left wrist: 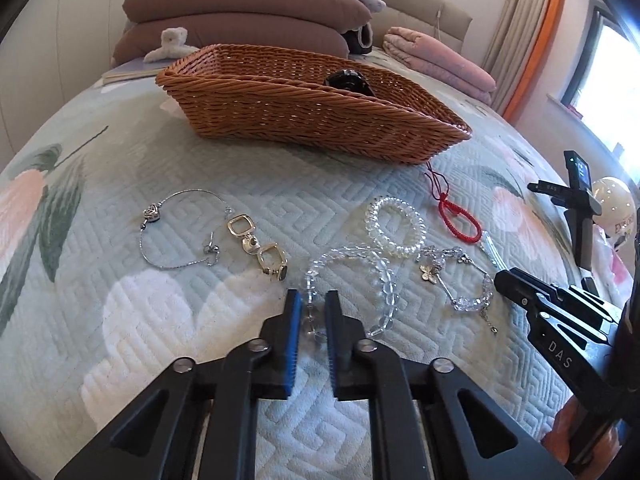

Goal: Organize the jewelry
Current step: 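Grasp the clear crystal bead bracelet with the left tool while the right tool grasps the clear plastic hair clip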

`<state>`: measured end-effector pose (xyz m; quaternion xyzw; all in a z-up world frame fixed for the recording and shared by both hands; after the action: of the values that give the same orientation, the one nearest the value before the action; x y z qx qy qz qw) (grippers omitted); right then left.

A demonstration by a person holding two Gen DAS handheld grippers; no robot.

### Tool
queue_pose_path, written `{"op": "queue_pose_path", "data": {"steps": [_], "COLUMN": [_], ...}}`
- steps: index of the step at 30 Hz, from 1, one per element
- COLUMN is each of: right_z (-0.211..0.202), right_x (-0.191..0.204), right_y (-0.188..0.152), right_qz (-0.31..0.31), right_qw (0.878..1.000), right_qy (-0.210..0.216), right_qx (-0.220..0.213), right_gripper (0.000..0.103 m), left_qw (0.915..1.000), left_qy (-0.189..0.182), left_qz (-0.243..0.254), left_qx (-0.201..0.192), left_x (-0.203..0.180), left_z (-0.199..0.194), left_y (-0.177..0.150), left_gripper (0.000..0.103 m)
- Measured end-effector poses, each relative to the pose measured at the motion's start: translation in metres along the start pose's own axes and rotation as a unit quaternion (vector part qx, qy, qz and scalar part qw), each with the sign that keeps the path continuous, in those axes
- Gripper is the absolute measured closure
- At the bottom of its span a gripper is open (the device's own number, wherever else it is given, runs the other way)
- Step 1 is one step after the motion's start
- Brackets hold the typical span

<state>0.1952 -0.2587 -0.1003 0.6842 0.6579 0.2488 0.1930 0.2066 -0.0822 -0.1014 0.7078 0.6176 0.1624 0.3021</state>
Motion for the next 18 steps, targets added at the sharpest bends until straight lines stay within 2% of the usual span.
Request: {"op": "queue_pose_path", "data": {"steps": [6, 18], "right_z": [-0.013, -0.063], "right_x": [-0.004, 0.005], "right_y": [0.0, 0.012], "right_qz": [0.012, 0.02], "right_qw": [1.0, 0.997], "right_qy": [0.0, 0.027], "right_qx": [-0.022, -0.074], "right_gripper": [0.089, 0.089], "left_qw": [0.9996, 0.9941], "left_qy": [-0.017, -0.063], "left_qz": [-0.009, 0.025], "left_qx": [-0.02, -0.085], "left_x": [0.003, -0.005], "left_z": [-0.01, -0.063], "left_y": [-0.001, 0.017], "left_gripper": [0.095, 0.095]}}
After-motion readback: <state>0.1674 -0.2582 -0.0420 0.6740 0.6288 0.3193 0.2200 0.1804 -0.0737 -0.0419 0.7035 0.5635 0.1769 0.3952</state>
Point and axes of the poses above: each gripper's, at about its wrist camera, not at the fingertips, and z roughly the way its jaws point, x to its left, y to its top, the point moved 2 cm from there along z, roughly the way its jaws point, and after that the axes turned 7 degrees about z, right-handed, at the moved point
